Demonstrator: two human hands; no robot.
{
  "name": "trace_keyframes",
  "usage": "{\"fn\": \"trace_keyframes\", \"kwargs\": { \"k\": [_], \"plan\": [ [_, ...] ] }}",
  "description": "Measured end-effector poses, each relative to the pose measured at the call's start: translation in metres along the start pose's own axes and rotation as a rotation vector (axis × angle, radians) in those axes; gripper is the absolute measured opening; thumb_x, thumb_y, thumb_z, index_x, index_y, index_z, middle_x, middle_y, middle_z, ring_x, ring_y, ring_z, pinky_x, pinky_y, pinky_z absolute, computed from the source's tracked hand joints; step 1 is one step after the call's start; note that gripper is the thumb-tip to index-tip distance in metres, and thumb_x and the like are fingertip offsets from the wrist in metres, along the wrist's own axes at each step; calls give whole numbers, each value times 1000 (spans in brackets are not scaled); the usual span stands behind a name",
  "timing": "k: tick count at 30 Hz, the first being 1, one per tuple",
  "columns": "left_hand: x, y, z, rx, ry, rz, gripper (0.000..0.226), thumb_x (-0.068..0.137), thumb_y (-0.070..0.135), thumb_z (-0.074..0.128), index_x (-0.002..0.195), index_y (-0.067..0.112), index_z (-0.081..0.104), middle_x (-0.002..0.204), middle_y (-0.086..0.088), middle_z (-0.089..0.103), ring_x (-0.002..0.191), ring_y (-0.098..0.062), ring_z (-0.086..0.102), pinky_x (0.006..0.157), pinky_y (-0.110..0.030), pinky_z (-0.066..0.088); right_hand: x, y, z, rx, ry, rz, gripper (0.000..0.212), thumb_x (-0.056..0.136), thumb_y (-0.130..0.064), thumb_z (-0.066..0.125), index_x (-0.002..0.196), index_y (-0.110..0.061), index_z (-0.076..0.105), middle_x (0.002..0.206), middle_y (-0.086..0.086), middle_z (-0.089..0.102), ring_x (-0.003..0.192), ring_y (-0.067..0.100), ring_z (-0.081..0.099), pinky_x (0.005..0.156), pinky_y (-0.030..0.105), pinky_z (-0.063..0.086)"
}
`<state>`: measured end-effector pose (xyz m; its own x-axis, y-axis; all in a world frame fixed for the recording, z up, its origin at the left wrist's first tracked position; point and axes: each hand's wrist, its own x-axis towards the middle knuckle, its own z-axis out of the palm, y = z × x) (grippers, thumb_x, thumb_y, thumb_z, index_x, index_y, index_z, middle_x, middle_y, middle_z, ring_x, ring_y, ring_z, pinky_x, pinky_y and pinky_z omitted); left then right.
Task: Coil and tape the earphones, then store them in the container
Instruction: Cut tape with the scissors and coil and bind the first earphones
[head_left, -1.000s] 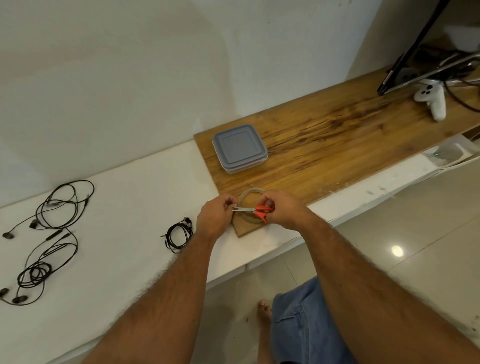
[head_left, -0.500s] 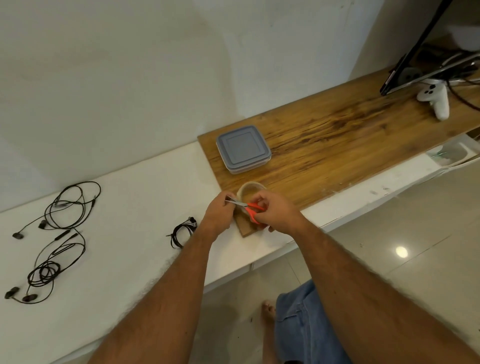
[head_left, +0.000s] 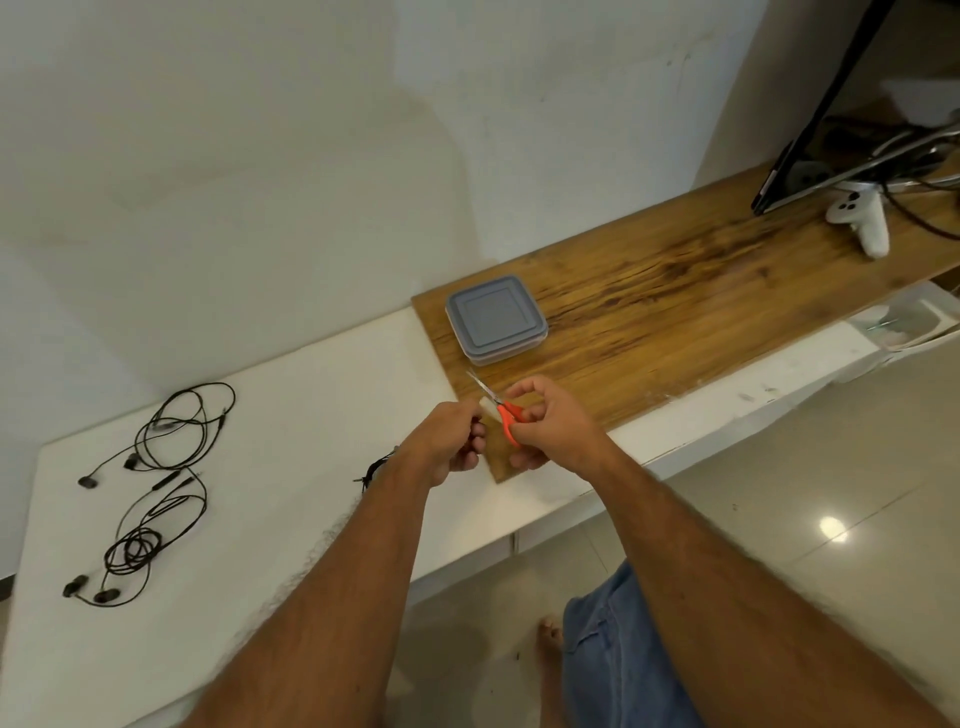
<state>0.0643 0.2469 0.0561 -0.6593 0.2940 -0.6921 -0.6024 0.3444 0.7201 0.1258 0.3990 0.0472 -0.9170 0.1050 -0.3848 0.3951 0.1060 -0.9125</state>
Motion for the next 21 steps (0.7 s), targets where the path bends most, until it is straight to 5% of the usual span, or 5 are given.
{"fn": "trace_keyframes", "kwargs": {
  "k": [3, 8, 15, 21],
  "plan": [
    [-9, 6, -3, 65, 69, -28, 23, 94, 16, 42, 72, 13, 50, 59, -1, 45, 51, -11, 42, 45, -19, 34, -5, -8, -2, -19, -2, -5, 33, 82, -8, 74, 104, -24, 56, 80, 11, 72, 59, 25, 66, 63, 48, 58],
    [-24, 13, -17, 70, 141, -85, 14, 88, 14, 39, 77, 10, 46, 57, -3, 47, 55, -14, 42, 44, -19, 35, -19, -22, -7, -156, -67, -73, 28, 85, -6, 70, 105, -19, 56, 85, 8, 71, 70, 17, 64, 57, 30, 52],
    [-48, 18, -42, -77, -16, -226, 7, 80, 11, 38, 75, 14, 42, 60, -2, 48, 51, -12, 50, 38, -16, 31, -33, -28, -21, 51, -163, -107, 29, 86, -3, 69, 111, -13, 59, 79, 3, 72, 67, 12, 67, 58, 33, 54],
    [-62, 20, -44, -25, 2, -102, 16, 83, 16, 39, 70, 17, 49, 68, -1, 55, 66, -16, 58, 52, -24, 36, -30, -28, -27, 121, -107, -52, 29, 85, -10, 72, 111, -13, 60, 66, -6, 66, 51, 6, 53, 49, 28, 45]
  ]
}}
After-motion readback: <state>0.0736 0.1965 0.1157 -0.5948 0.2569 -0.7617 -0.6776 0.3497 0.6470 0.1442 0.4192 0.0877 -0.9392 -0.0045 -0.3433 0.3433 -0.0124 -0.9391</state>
